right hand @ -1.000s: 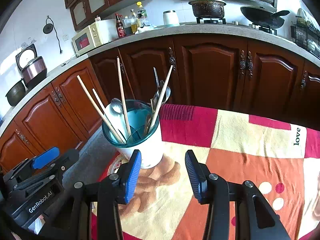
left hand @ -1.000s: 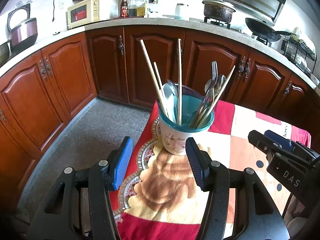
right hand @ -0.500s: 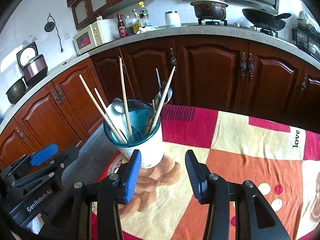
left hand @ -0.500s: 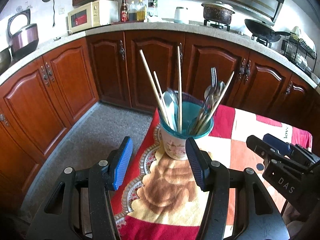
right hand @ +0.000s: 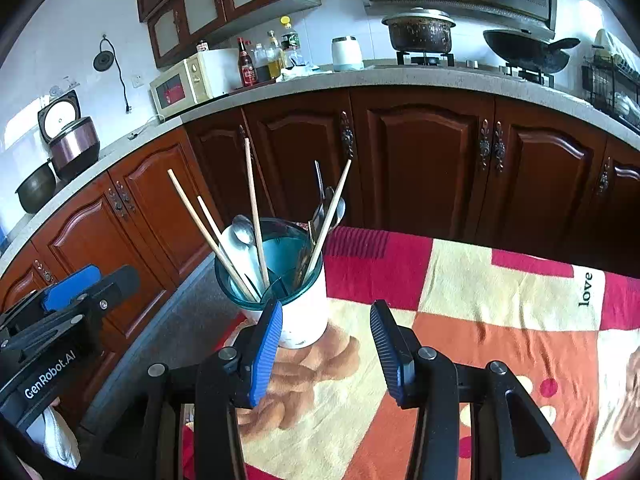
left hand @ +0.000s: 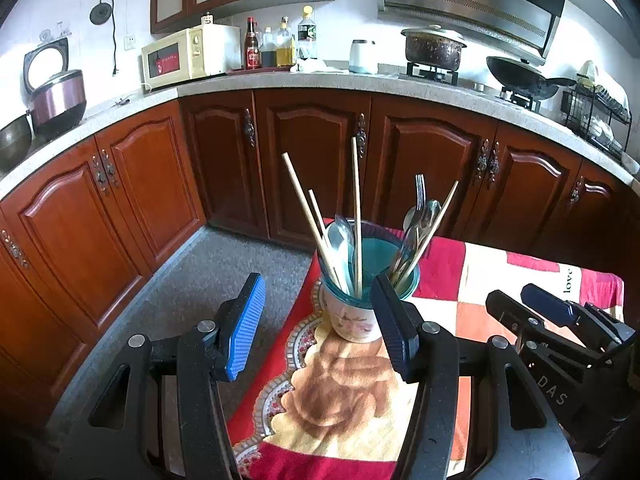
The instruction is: Organize utensils
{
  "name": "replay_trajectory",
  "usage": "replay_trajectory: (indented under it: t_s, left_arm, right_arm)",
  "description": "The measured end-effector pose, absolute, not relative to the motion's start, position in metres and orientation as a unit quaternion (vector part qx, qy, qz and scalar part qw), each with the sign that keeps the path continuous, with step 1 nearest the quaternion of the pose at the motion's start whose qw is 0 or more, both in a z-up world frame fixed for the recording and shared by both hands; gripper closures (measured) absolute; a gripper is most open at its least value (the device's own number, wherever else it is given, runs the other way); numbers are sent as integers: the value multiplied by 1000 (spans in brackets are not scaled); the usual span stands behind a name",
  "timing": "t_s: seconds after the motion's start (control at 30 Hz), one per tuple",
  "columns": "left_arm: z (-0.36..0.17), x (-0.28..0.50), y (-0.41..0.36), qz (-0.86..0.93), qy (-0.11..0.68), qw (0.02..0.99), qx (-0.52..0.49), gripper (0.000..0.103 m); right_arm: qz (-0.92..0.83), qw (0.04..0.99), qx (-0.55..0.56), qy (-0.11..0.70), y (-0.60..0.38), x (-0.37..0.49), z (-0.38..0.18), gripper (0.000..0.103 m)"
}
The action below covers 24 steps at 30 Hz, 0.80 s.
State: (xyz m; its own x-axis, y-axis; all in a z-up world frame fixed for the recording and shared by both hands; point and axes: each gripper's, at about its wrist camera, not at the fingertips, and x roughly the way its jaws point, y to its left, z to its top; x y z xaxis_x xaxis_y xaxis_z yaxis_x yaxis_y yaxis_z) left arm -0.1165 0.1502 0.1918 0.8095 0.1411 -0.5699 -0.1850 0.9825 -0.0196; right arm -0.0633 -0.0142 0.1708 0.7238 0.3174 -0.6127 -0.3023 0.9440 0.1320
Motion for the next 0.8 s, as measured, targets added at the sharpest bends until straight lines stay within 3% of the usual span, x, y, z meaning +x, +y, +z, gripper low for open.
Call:
replay_trajectory:
  t_s: [0.8]
  left_arm:
    - [201, -124, 151, 93, 287, 953, -34, 48]
  right_arm:
    - [172, 927, 8, 332, -11, -68, 171, 59]
